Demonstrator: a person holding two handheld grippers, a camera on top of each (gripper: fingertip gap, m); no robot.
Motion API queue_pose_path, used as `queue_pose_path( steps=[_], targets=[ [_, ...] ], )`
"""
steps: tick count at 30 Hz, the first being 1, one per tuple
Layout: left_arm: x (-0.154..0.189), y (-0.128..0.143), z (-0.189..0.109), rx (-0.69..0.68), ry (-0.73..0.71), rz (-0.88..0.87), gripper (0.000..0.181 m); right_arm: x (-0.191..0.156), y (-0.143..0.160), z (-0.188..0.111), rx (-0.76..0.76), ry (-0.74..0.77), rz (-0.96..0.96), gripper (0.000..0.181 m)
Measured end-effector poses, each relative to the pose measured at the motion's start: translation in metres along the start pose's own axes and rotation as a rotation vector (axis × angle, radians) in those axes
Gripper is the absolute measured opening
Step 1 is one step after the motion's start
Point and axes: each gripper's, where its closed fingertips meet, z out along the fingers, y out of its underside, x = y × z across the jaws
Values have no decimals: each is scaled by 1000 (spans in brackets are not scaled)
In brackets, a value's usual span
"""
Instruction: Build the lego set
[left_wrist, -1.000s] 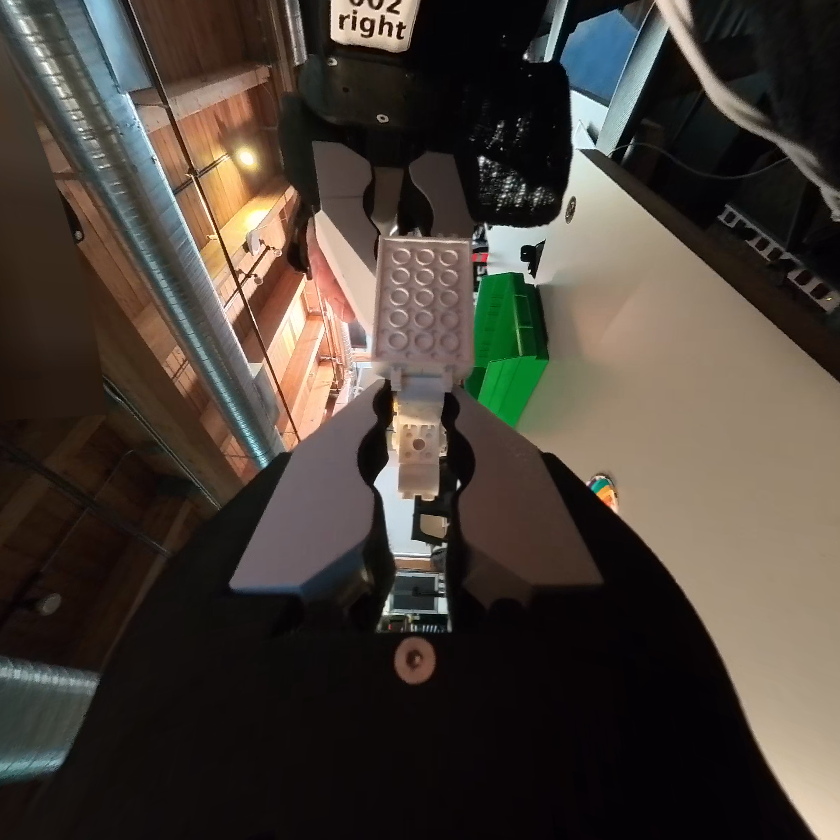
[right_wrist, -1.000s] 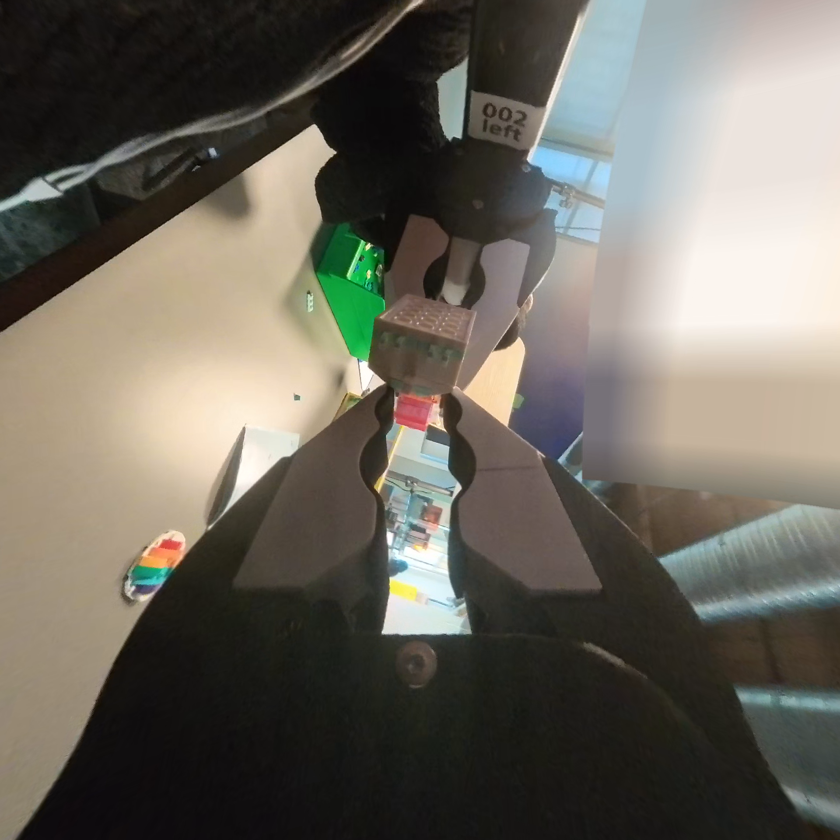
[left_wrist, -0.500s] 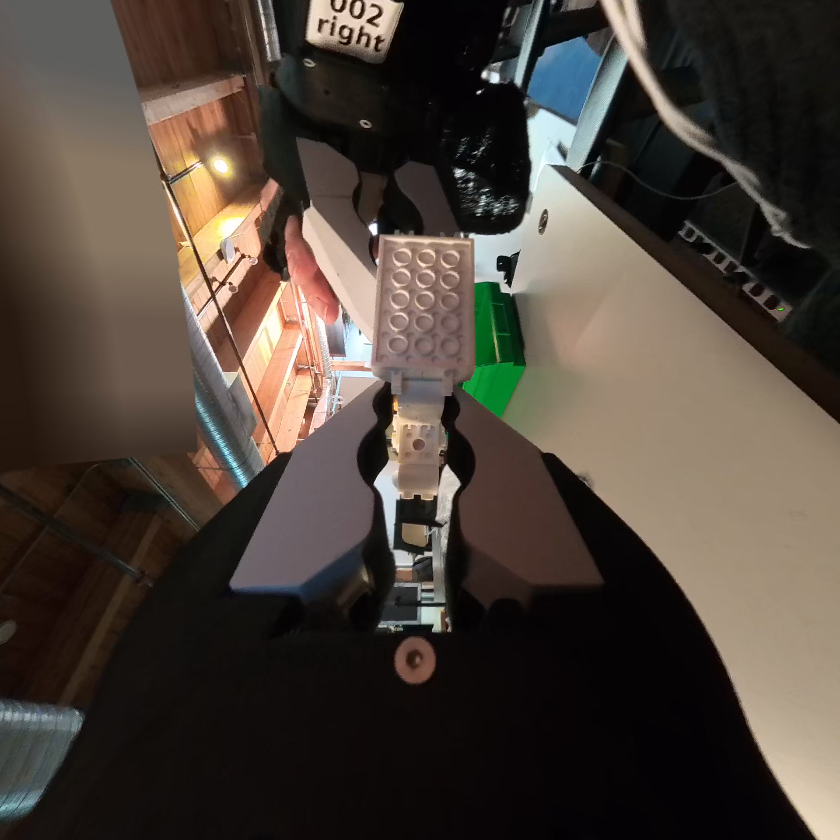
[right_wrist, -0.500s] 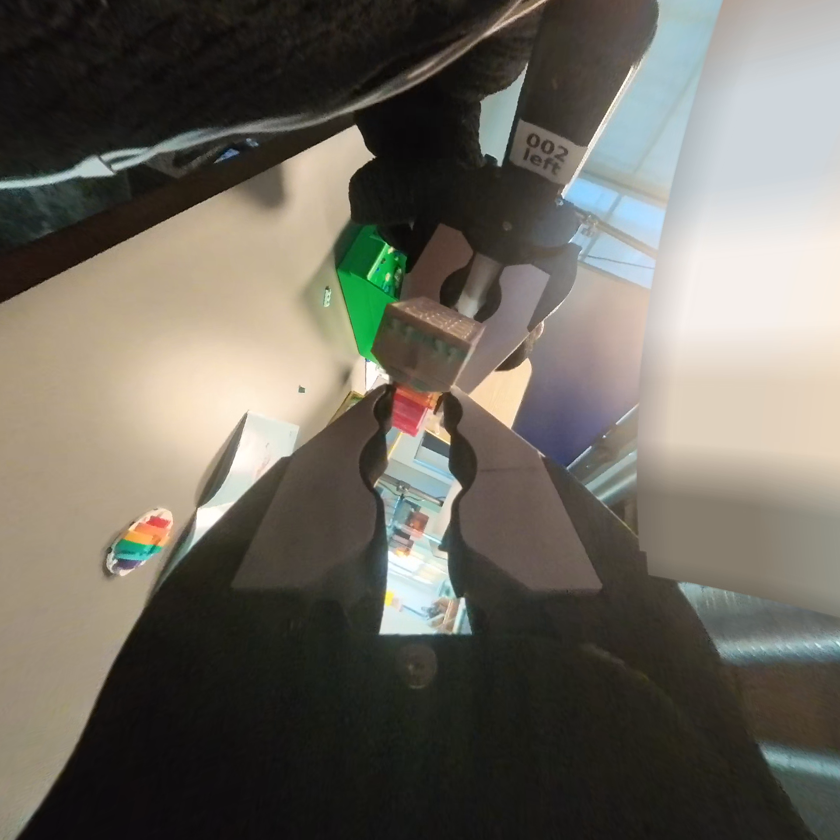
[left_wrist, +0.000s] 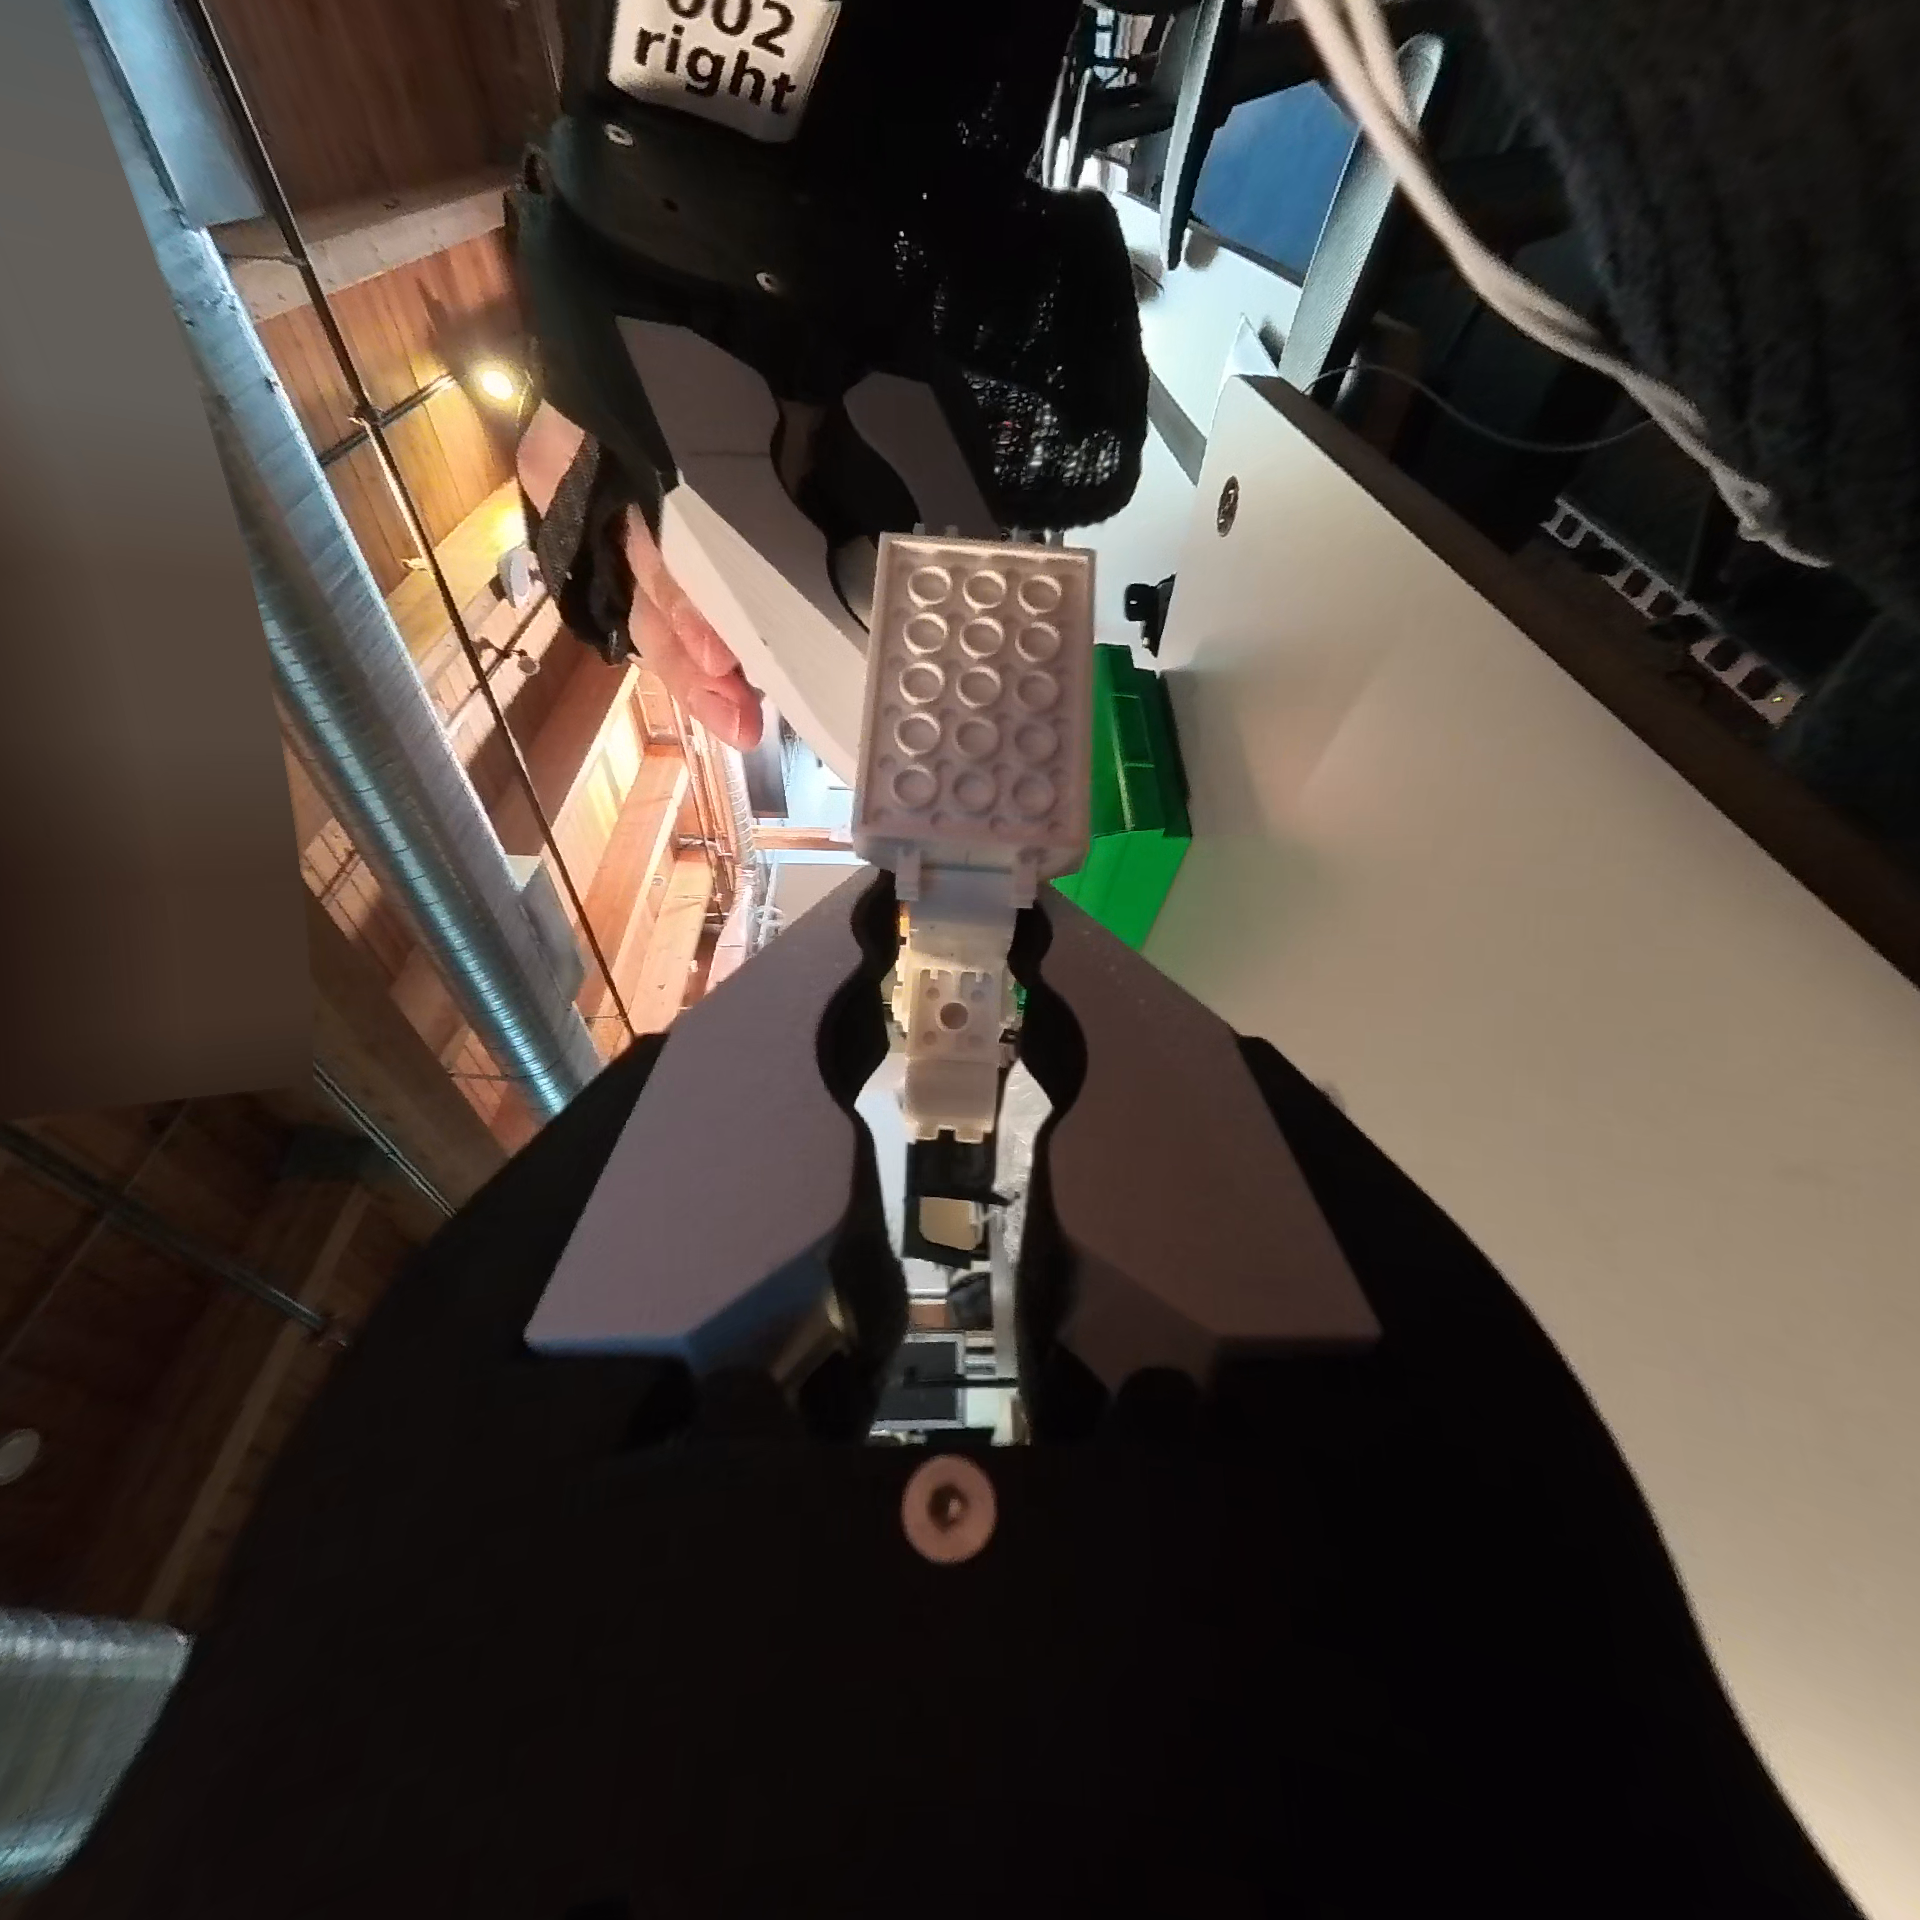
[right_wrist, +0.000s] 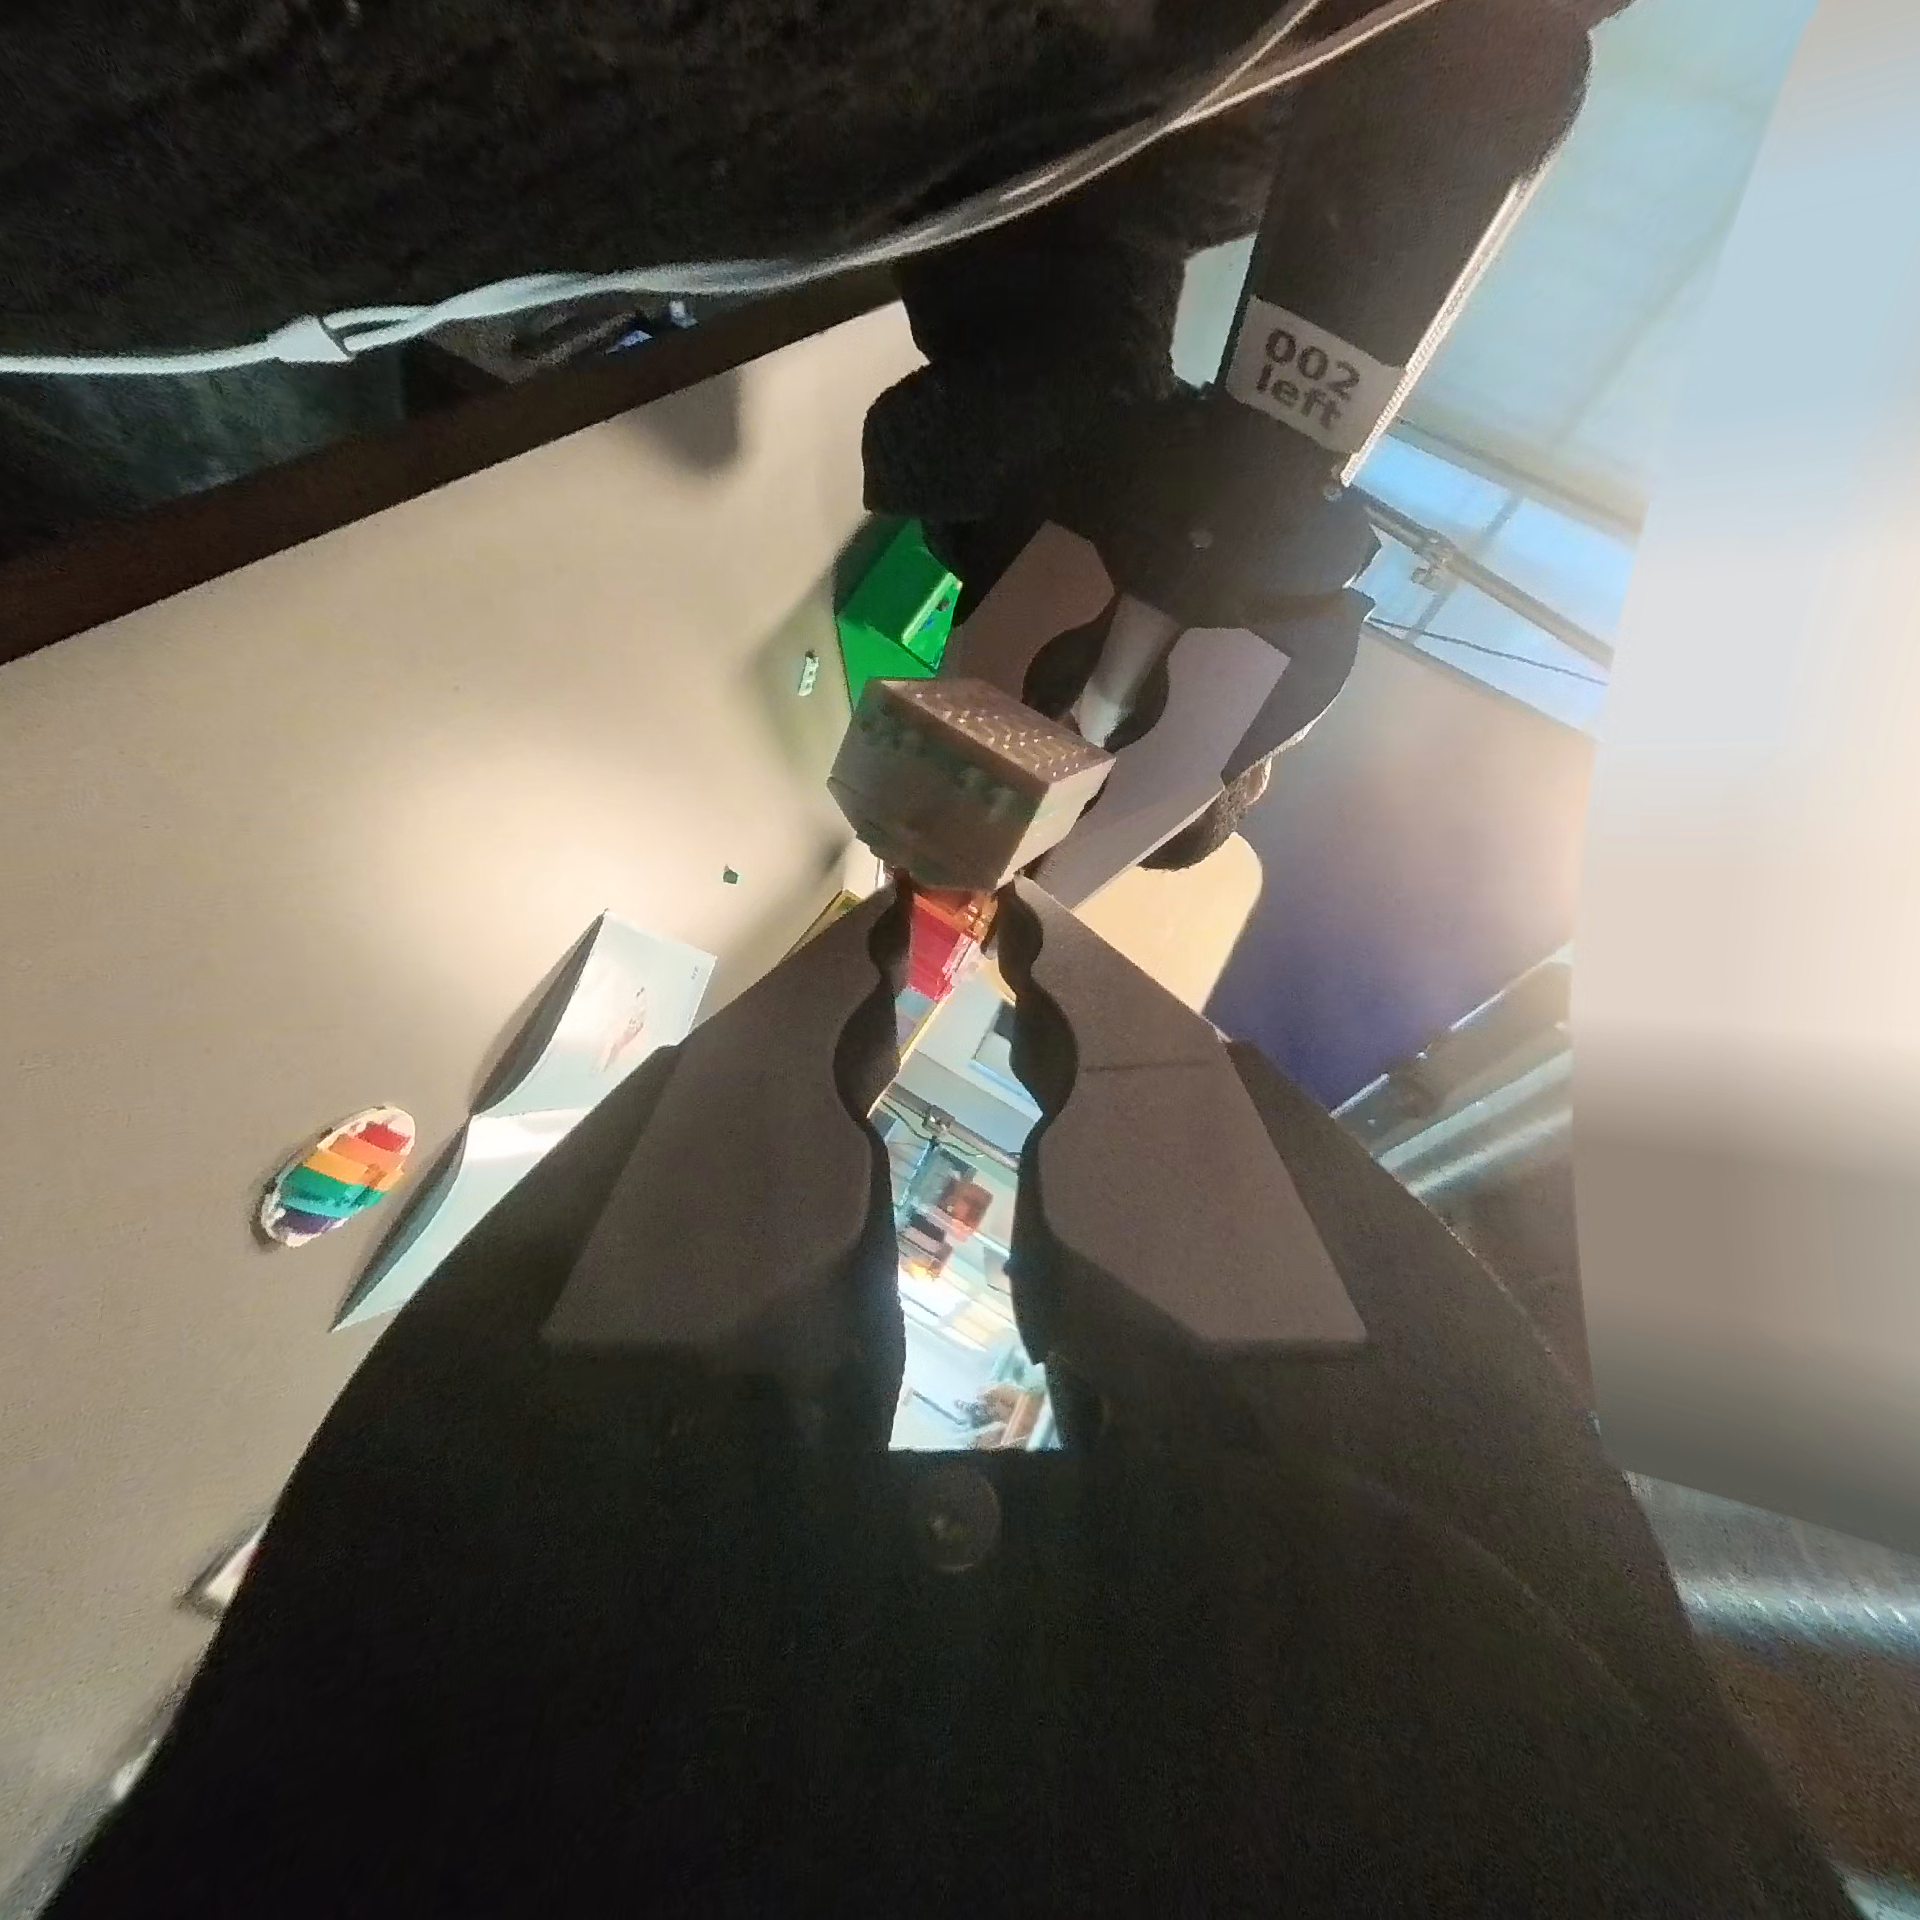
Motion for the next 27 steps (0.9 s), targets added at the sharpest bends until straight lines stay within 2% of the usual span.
queue_pose_path(
  steps=[7, 12, 14, 15, 17, 22, 27],
  targets=[
    [0, -2, 0, 12, 0, -10, 19, 0, 3, -1, -5, -26, 31, 0],
    [9, 5, 4, -12, 22, -2, 20, -8, 8, 4, -25, -49, 84, 0],
    [8, 12, 5, -28, 6, -18, 20, -2, 15, 5, -63, -11, 129, 9],
    [6, 16, 6, -37, -13, -28, 20, -2, 19, 4, -74, -11, 160, 22],
    [0, 26, 5, -49, -45, -79, 20, 1, 27, 2, -87, 16, 244, 34],
    [-7, 50, 6, -93, -98, -175, 20, 0, 39, 2, -59, 97, 368, 45],
    [-1, 49, 13, -53, -66, -238, 20, 0, 37, 12, 58, 151, 509, 45]
  ],
)
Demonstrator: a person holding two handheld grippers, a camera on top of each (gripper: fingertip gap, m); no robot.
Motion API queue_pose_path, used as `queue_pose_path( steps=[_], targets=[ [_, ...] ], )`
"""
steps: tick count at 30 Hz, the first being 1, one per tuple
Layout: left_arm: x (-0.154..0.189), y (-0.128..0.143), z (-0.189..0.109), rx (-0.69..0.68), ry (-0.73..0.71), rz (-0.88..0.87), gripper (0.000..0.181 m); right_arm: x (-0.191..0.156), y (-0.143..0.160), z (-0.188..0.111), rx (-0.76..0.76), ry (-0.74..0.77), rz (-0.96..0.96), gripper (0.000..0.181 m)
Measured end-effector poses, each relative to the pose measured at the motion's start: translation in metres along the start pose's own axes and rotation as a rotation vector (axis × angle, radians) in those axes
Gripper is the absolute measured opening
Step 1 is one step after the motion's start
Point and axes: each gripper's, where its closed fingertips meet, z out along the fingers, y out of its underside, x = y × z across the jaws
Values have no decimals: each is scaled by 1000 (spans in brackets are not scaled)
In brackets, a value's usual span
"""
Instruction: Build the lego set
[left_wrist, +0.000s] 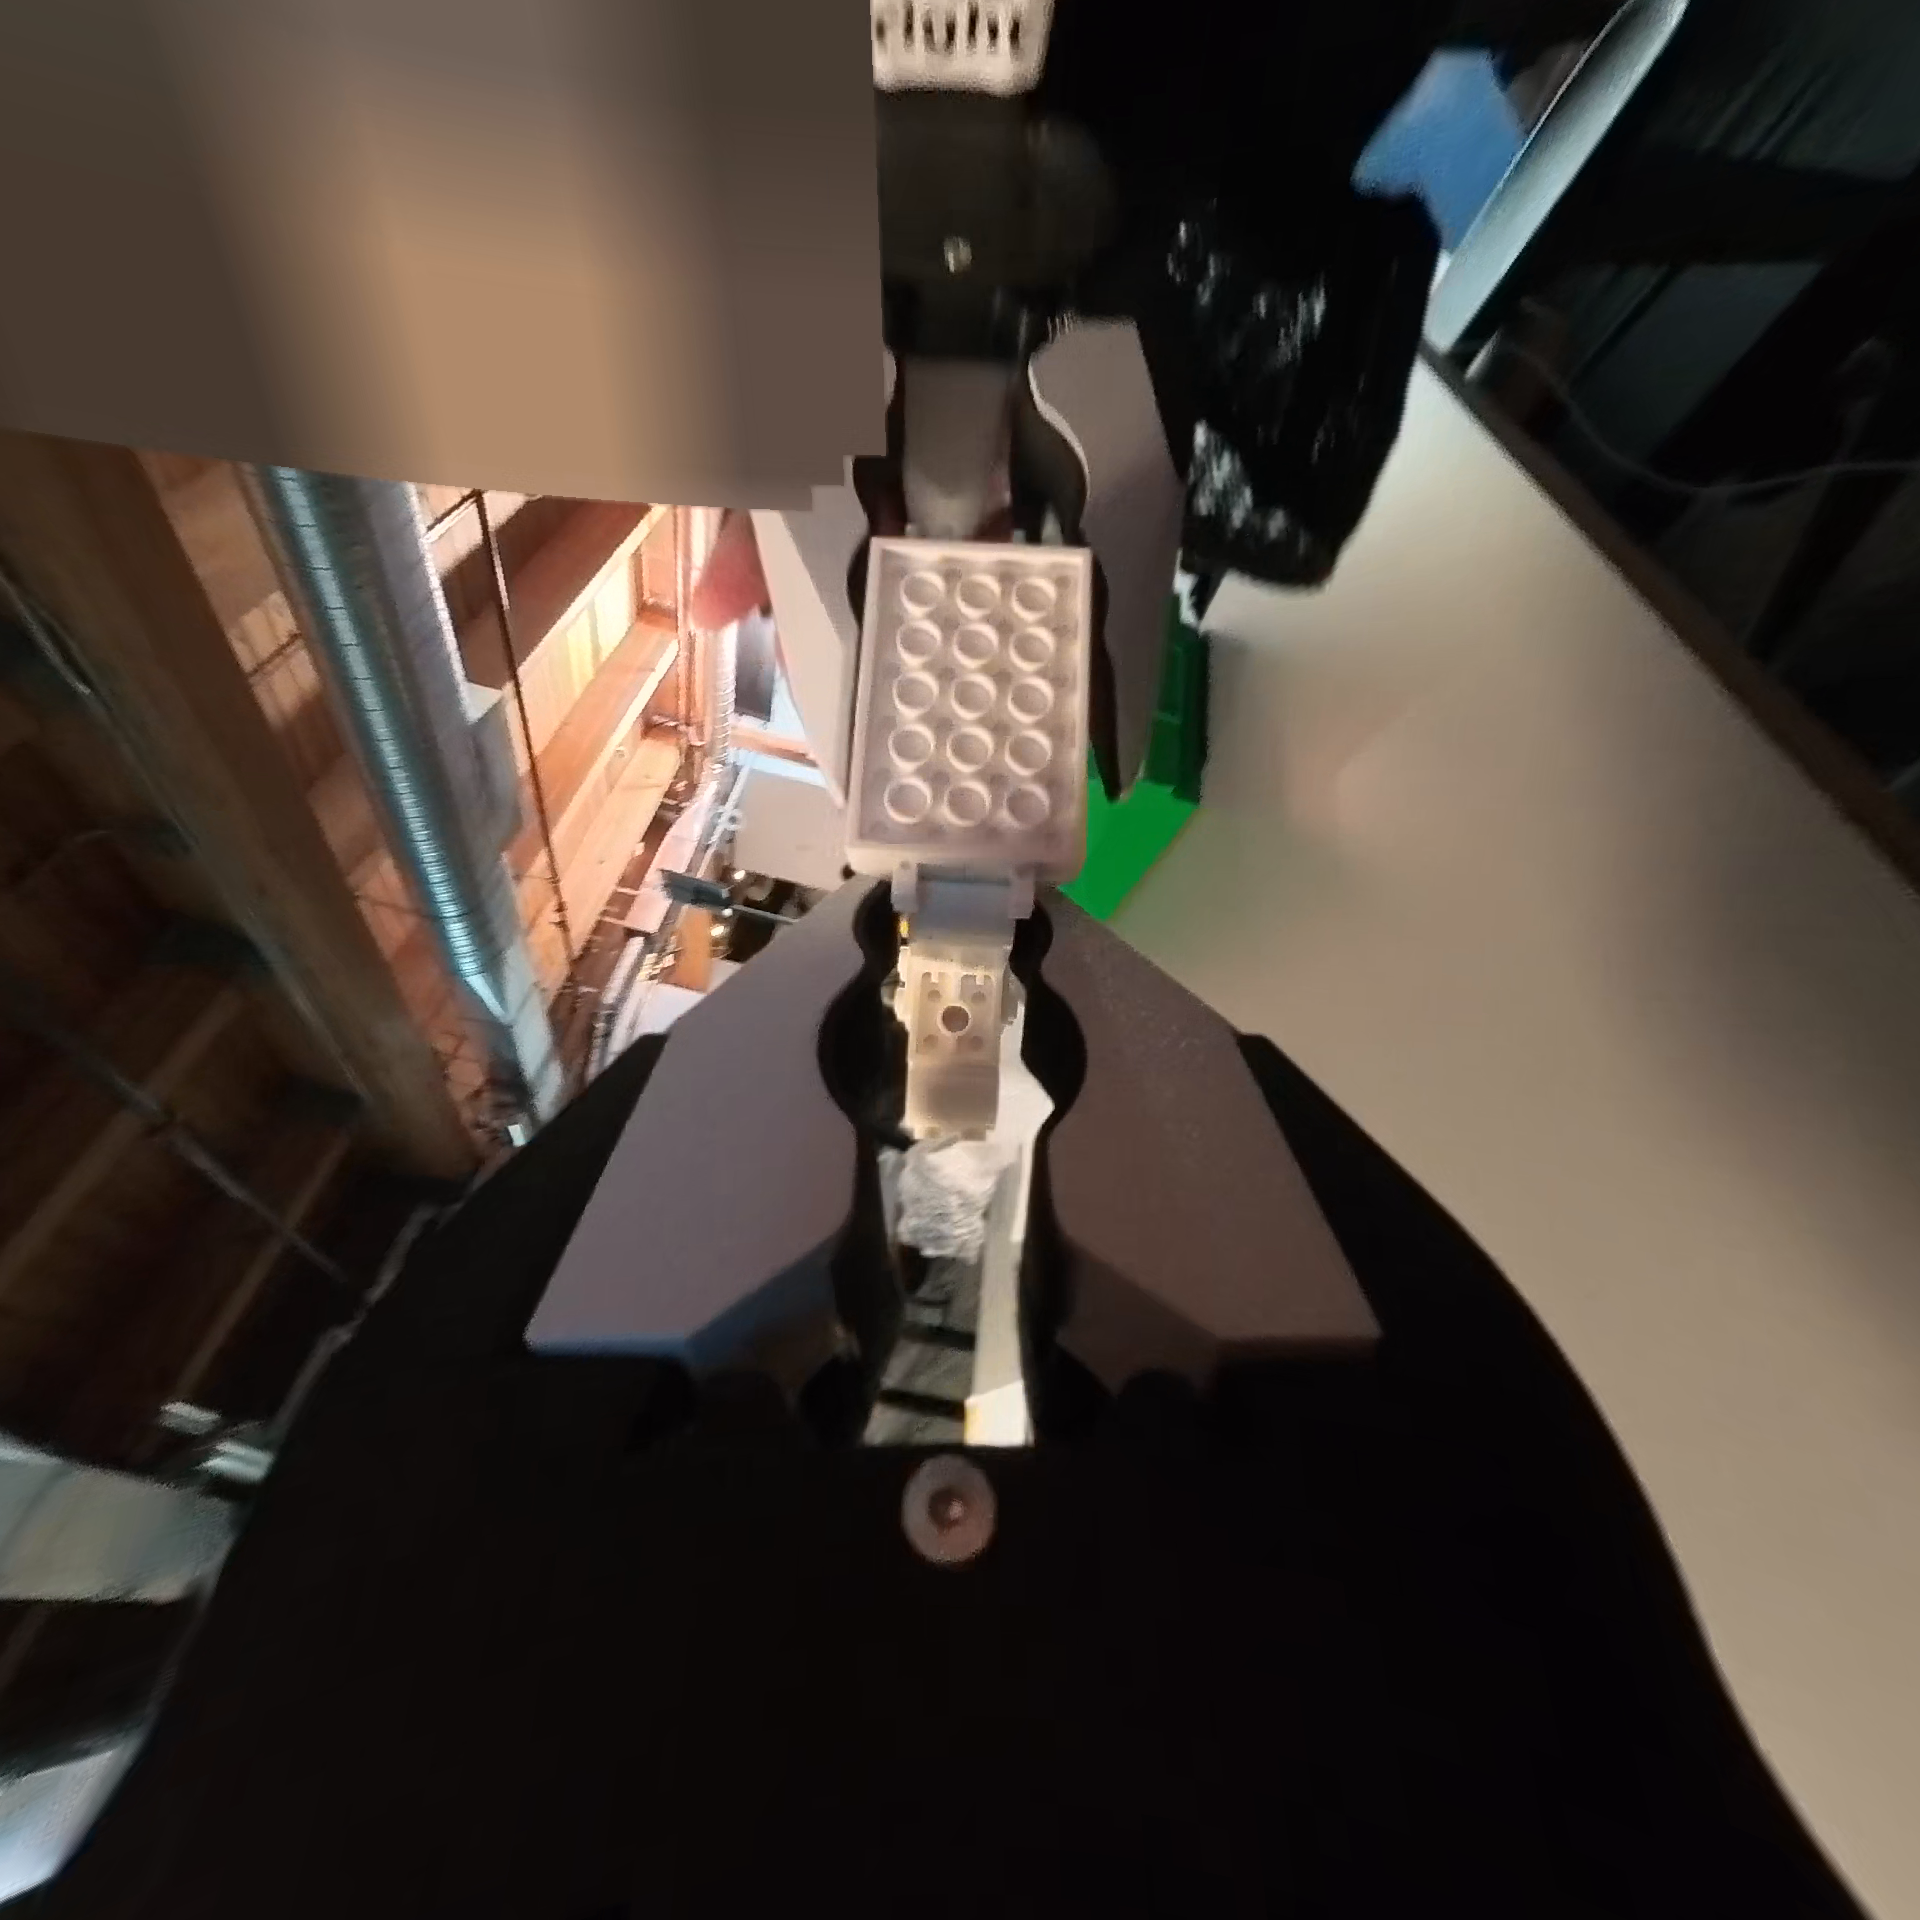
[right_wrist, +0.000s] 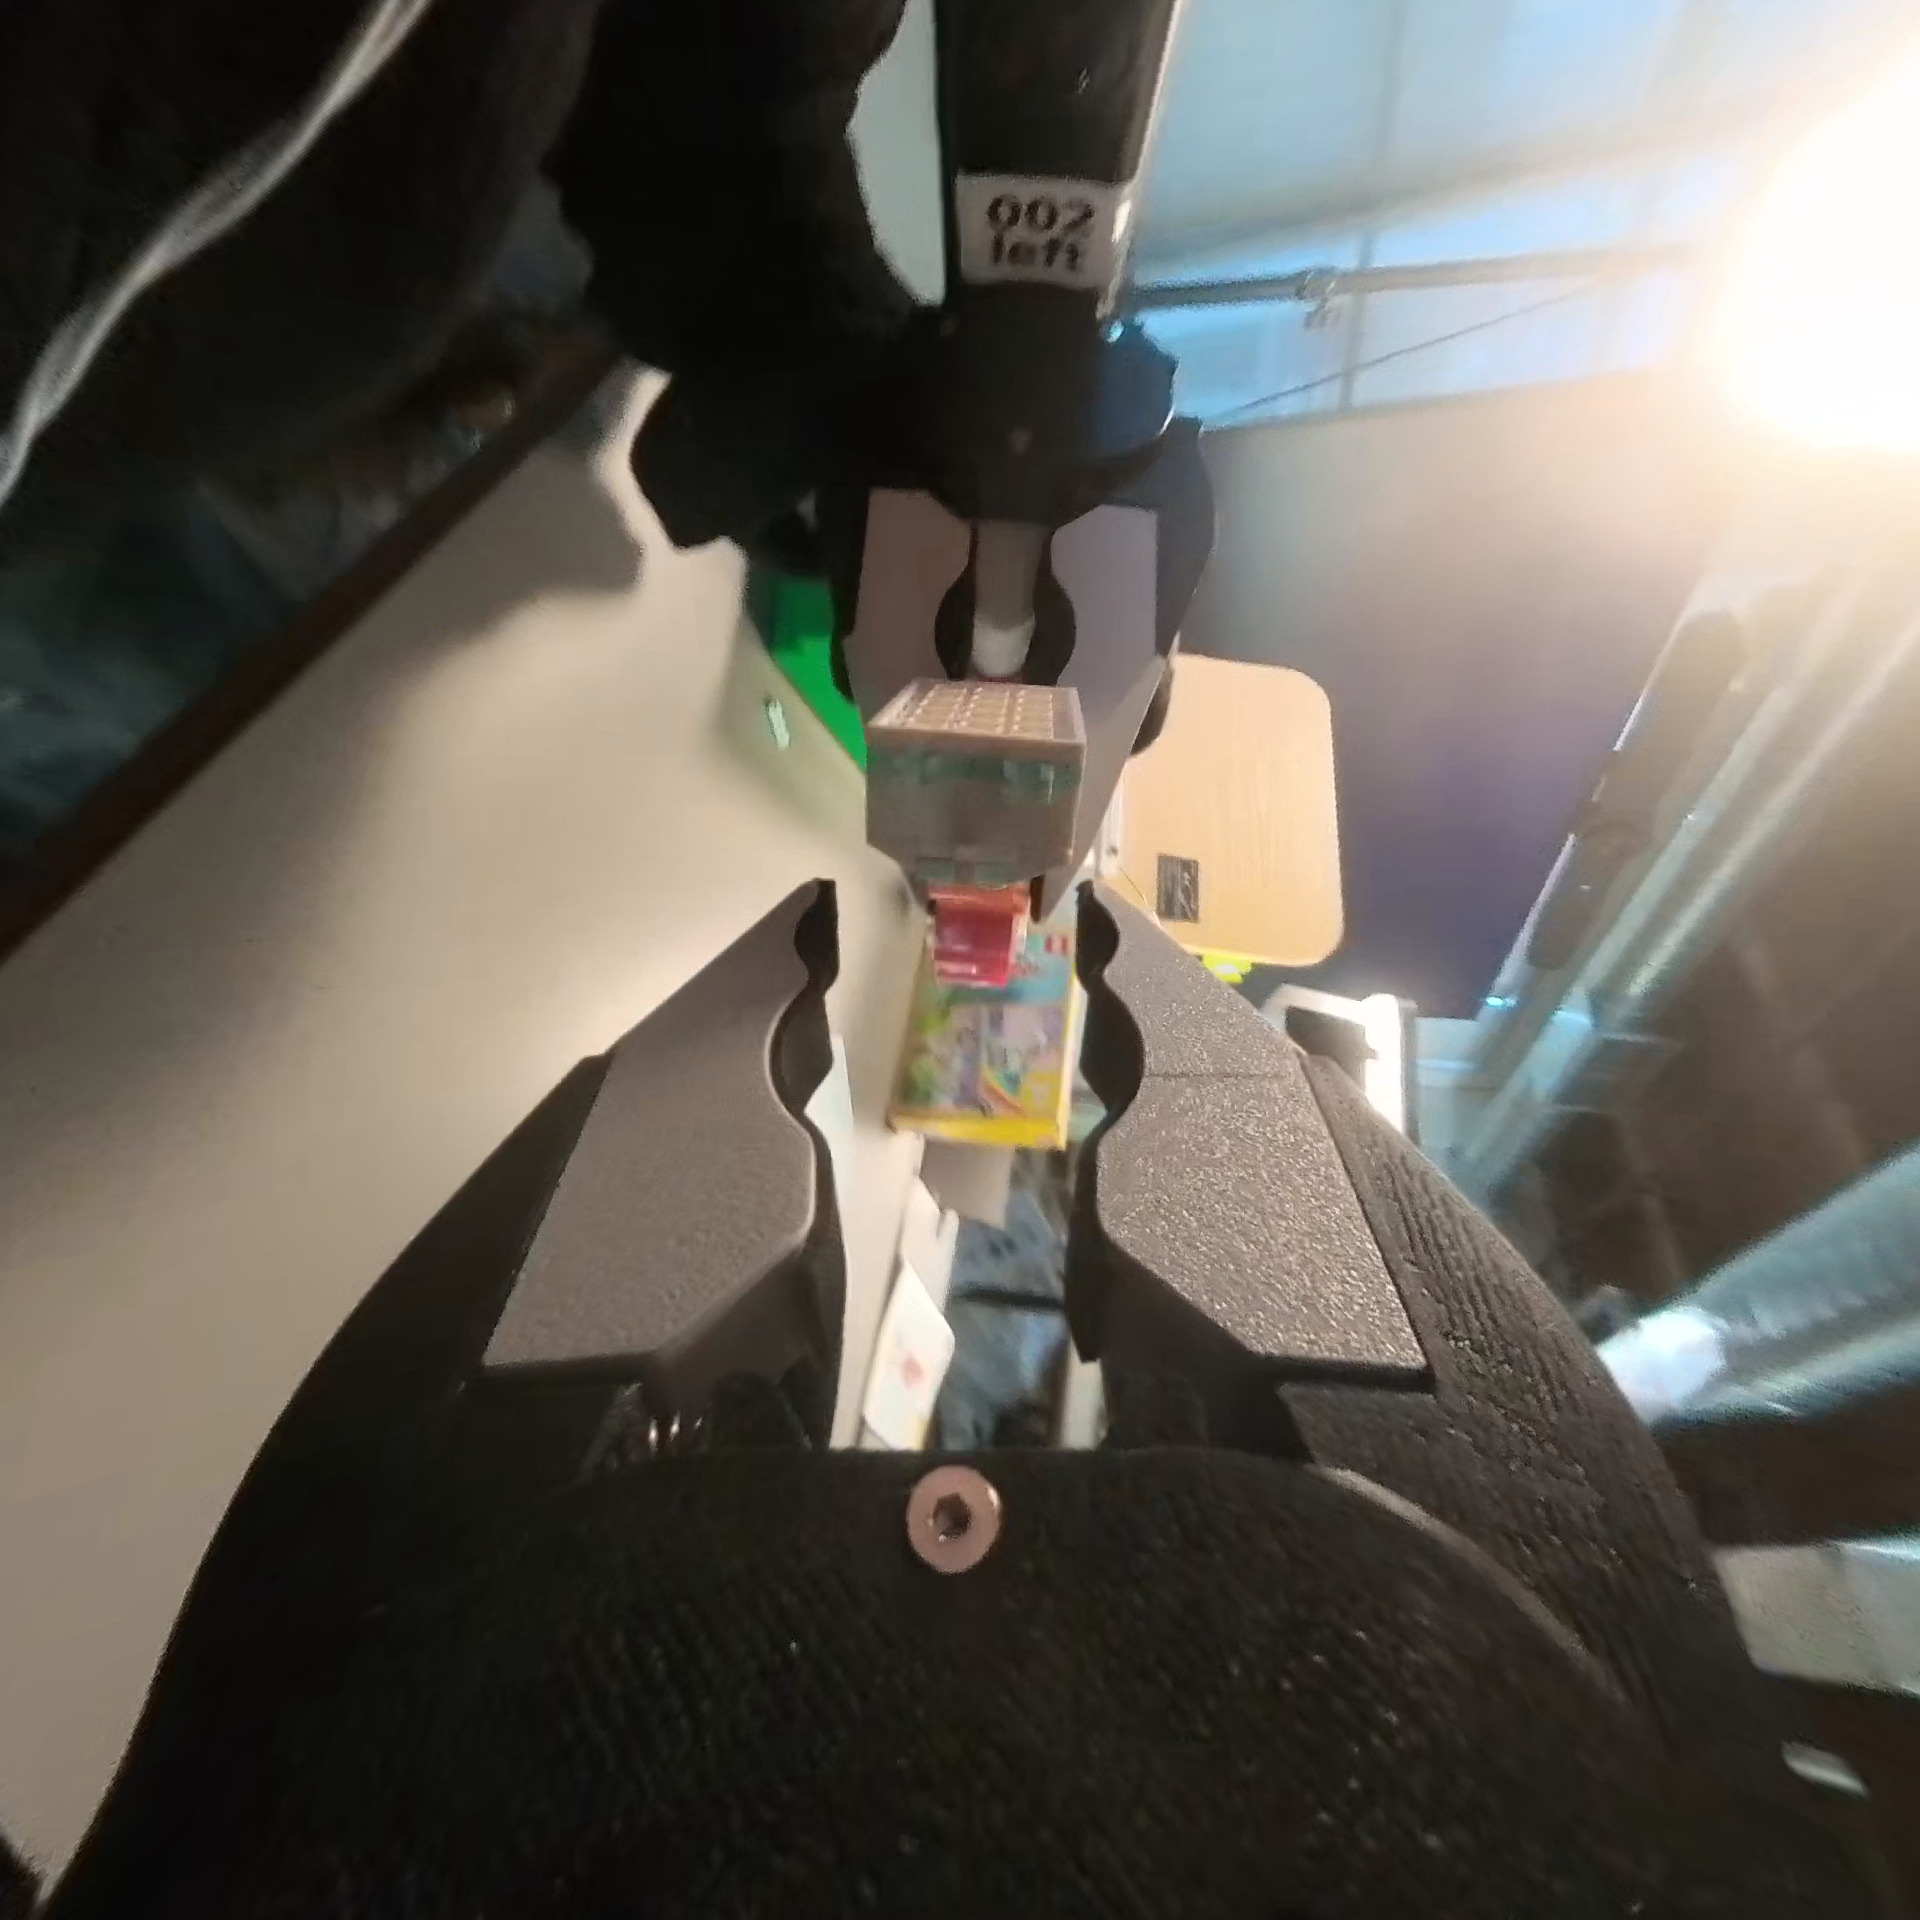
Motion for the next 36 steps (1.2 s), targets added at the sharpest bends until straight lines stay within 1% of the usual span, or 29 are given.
queue_pose_path(
  steps=[1, 3, 5, 10, 13, 19, 22, 25, 29, 30, 32, 34, 36],
  targets=[
    [0, 0, 1, 5, 7, -15, 20, 2, -1, 1, 29, 11, 18, 43],
    [0, 2, 3, 6, 18, -41, 19, 5, -4, 0, 87, 40, 45, 33],
    [2, 4, 5, 12, 33, -65, 20, 7, -2, 1, 102, 59, 56, 28],
    [9, 11, 14, 17, 67, -93, 20, 0, 6, -2, 145, 70, 74, 24],
    [14, 17, 20, 15, 97, -99, 20, -8, 15, -4, 165, 57, 91, 20],
    [27, 29, 31, -10, 140, -96, 20, -18, 31, -5, 187, 12, 134, 19],
    [31, 40, 36, -35, 137, -96, 20, -23, 42, -3, 198, 40, 140, 19],
    [46, 57, 43, -79, 161, -135, 20, -42, 63, 4, 211, 67, 172, 19],
    [69, 94, 52, -187, 151, -101, 20, -66, 100, 19, 139, 104, 121, 20],
    [75, 106, 53, -233, 162, -96, 20, -71, 114, 23, 103, 116, 106, 22],
    [87, 126, 55, -294, 166, -94, 20, -79, 143, 25, 39, 148, 102, 36],
    [97, 147, 54, -370, 164, -110, 20, -79, 179, 18, -38, 209, 141, 44],
    [110, 165, 53, -444, 188, -114, 20, -78, 209, 5, -102, 242, 177, 46]
  ],
)
